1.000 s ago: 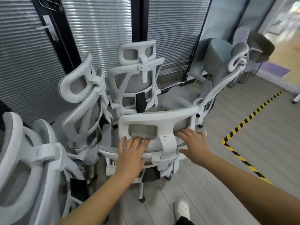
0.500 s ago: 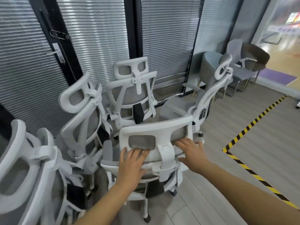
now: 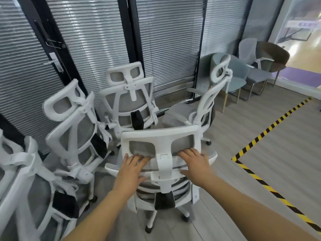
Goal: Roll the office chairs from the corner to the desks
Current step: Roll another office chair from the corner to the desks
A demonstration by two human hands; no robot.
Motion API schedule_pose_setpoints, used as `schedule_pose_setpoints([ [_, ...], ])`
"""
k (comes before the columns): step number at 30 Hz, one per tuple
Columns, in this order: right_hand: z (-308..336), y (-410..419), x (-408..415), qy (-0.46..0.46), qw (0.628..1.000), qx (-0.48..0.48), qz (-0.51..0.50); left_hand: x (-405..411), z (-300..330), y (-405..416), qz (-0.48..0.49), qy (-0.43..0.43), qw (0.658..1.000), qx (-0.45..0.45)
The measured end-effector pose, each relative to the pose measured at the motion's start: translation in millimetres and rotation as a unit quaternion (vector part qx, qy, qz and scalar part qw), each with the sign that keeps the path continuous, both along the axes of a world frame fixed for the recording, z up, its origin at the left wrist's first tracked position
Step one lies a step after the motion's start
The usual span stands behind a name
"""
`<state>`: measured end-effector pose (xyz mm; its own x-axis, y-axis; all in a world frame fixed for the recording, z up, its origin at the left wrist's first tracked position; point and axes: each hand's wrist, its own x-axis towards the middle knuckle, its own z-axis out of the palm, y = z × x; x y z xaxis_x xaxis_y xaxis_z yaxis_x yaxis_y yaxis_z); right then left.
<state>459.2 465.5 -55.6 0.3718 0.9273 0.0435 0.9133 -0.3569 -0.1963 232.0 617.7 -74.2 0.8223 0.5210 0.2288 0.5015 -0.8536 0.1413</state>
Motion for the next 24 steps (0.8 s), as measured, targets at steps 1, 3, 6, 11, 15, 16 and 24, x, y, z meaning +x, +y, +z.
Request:
schedule_pose_setpoints([
  [1, -2, -5, 5, 0.011, 1.000, 0.007, -0.005, 8, 1, -3, -0.002, 0.003, 1.000, -0.003],
  [3, -5, -16, 18, 0.035, 0.999, 0.022, -0.017, 27, 4, -8, -0.011, 0.007, 1.000, -0.008],
  [6, -8, -32, 41, 0.048, 0.998, 0.025, -0.029, 56, 6, -17, -0.027, 0.011, 1.000, -0.007],
  [11, -18, -63, 81, 0.022, 0.997, 0.036, -0.062, 109, 2, -29, -0.074, 0.017, 0.997, 0.004],
  [15, -23, -87, 121, 0.020, 0.994, 0.039, -0.097, 154, -5, -37, -0.135, -0.012, 0.991, 0.001],
  [16, -23, -92, 131, 0.018, 0.993, 0.036, -0.107, 167, -7, -38, -0.149, -0.020, 0.989, -0.003],
  [24, -24, -139, 204, -0.017, 0.978, 0.032, -0.205, 283, -7, -57, -0.241, -0.026, 0.968, -0.059],
])
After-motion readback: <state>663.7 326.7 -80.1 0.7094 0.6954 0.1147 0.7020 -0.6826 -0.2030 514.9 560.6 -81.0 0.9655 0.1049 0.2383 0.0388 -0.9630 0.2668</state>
